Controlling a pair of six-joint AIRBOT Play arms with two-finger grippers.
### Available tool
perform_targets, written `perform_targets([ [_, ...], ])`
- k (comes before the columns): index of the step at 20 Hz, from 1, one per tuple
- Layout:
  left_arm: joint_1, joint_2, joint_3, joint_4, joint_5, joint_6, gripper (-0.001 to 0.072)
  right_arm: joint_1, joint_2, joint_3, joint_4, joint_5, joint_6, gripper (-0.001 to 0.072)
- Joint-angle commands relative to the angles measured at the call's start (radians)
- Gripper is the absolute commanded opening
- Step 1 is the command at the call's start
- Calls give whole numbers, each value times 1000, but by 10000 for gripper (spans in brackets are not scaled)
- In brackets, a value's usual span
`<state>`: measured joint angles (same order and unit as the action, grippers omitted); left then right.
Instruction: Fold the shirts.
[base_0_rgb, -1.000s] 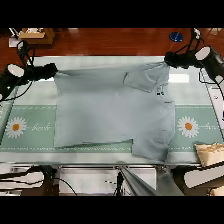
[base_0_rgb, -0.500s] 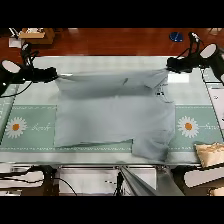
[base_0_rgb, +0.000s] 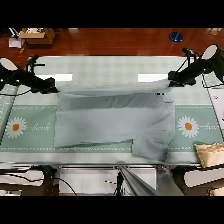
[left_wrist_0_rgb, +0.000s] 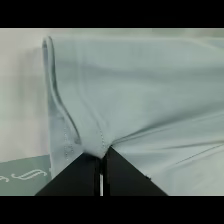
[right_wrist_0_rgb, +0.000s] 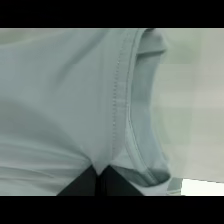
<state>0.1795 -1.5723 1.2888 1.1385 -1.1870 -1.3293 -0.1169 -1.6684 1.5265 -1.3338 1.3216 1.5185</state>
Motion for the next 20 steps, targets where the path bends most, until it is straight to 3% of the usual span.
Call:
perform_targets([
  [1, -20, -43, 3, 7, -37, -10, 19, 0, -1, -14, -11, 33, 18, 32],
  [2, -18, -42, 3, 7, -37, -10, 21, 0, -1, -14, -11, 31, 18, 64],
  [3, -9, -39, 9, 11, -47, -10, 51, 0, 0, -13, -11, 32, -4, 196],
  [4, 9, -35, 23, 23, -76, -8, 127, -3, 2, -8, -17, 65, -53, 276],
  [6, 66, -18, 69, 67, -173, -7, 347, -16, 9, 24, -115, 184, -120, 352],
  [7, 103, -1, 87, 89, -220, -7, 351, -23, 20, 33, -202, 243, -138, 383],
  [10, 238, 96, 31, 92, -317, -2, 382, -107, 93, -1, -252, 280, -113, 429],
  [11, 275, 136, -30, 86, -321, 15, 492, -145, 120, -38, -220, 276, -114, 430],
  [12, 316, 183, -124, 63, -314, 19, 552, -183, 145, -87, -173, 268, -123, 431],
  [16, 404, 315, -506, -10, -315, 108, 557, -307, 251, -321, 68, 187, -212, 438],
  [20, 393, 332, -687, -9, -321, 155, 559, -337, 303, -427, 92, 122, -240, 438],
])
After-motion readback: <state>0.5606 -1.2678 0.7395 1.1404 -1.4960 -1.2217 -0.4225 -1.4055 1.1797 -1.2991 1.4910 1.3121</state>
